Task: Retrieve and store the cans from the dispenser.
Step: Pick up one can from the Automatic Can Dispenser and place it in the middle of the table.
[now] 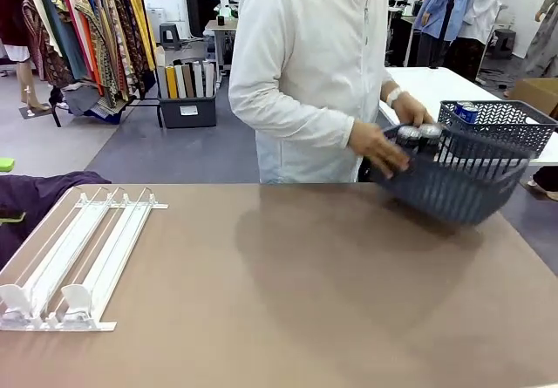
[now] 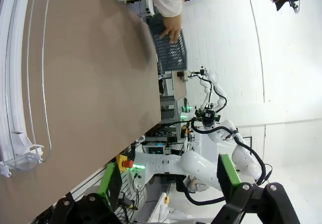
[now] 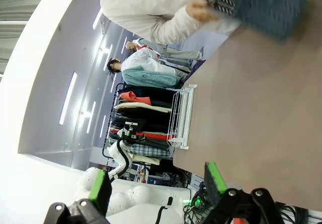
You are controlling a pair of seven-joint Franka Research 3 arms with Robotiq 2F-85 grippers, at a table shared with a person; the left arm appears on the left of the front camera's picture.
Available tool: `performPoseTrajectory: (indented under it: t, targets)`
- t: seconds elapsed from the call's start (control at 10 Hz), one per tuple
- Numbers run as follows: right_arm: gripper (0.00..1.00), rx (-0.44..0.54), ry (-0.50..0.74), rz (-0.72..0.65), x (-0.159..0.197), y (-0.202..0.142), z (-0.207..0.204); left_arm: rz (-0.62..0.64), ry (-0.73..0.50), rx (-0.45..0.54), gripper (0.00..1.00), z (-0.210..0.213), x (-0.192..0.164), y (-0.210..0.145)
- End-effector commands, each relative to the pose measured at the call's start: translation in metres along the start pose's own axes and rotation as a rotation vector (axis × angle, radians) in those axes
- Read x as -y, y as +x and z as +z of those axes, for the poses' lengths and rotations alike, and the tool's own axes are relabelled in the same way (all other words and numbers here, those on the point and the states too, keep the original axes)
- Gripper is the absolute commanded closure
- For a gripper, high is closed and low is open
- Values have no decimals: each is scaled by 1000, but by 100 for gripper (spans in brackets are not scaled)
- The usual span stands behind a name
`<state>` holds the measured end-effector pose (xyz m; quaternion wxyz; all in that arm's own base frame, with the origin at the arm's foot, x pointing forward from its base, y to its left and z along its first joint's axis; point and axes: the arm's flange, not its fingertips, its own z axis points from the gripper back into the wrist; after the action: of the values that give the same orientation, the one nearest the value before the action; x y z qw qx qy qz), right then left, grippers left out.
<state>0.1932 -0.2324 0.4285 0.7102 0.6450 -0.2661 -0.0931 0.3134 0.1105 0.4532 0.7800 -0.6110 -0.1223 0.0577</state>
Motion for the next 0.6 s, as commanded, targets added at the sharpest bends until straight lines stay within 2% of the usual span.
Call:
performPoseTrajectory:
  t: [0.0, 0.5]
  targets:
    - [0, 16, 17, 25, -3, 3, -3, -1, -22, 9, 0, -2, 1, -3]
    - [0, 16, 17, 25, -3, 3, -3, -1, -22, 9, 0, -2, 1, -3]
